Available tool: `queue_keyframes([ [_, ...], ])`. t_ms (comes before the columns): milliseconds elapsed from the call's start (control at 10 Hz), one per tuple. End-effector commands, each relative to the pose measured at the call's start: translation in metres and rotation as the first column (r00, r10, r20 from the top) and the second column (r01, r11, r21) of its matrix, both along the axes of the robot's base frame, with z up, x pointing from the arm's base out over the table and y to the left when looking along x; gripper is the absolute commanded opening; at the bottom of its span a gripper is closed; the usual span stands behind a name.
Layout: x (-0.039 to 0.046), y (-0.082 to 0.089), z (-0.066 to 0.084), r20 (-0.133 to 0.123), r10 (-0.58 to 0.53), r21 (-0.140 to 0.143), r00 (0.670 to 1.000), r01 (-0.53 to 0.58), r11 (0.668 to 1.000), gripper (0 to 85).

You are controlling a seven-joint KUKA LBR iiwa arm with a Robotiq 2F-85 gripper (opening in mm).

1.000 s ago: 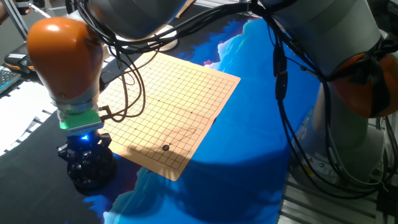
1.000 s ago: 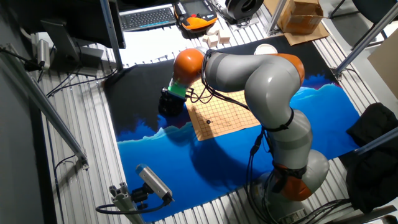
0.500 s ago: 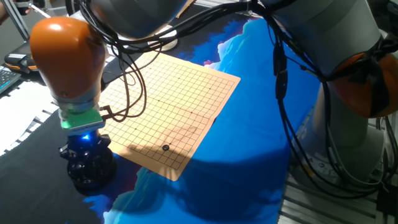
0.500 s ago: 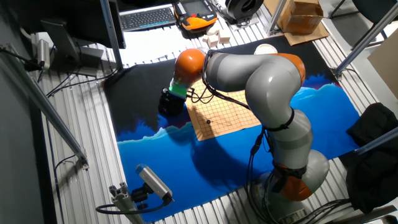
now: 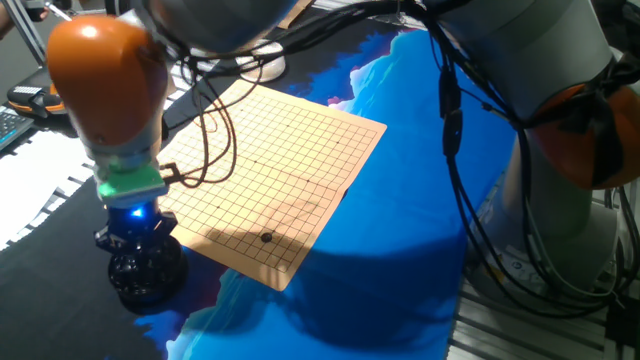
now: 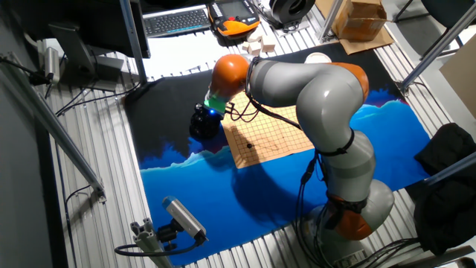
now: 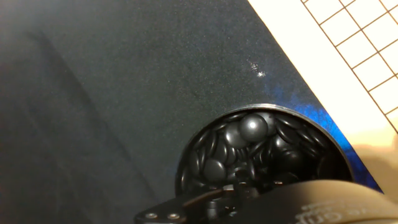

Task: Play the first move as black on the 3-4 point in the upper right corner of the Go board

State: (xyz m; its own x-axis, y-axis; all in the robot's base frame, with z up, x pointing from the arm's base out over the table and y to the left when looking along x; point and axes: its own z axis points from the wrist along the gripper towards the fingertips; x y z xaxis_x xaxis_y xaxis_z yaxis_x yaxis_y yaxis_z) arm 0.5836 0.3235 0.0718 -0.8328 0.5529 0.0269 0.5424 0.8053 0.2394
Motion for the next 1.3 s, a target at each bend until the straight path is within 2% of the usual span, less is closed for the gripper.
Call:
queue_keyframes([
  [0,-0.0003,0.000,0.001,-0.002,0.001,0.000,1.000,-0.001,1.000,17.0],
  [300,-0.0003,-0.001,0.002,-0.004,-0.008,0.003,1.000,0.008,1.000,17.0],
  [400,0.0007,-0.001,0.000,0.001,-0.027,-0.010,1.000,0.027,1.000,17.0],
  [500,0.0025,-0.002,0.001,0.000,-0.037,-0.031,0.999,0.037,0.999,34.0],
  [700,0.0063,-0.004,0.000,0.001,-0.049,-0.032,0.999,0.049,0.998,34.0],
  [1200,0.0076,-0.001,-0.009,0.007,-0.060,-0.046,0.998,0.060,0.997,34.0],
])
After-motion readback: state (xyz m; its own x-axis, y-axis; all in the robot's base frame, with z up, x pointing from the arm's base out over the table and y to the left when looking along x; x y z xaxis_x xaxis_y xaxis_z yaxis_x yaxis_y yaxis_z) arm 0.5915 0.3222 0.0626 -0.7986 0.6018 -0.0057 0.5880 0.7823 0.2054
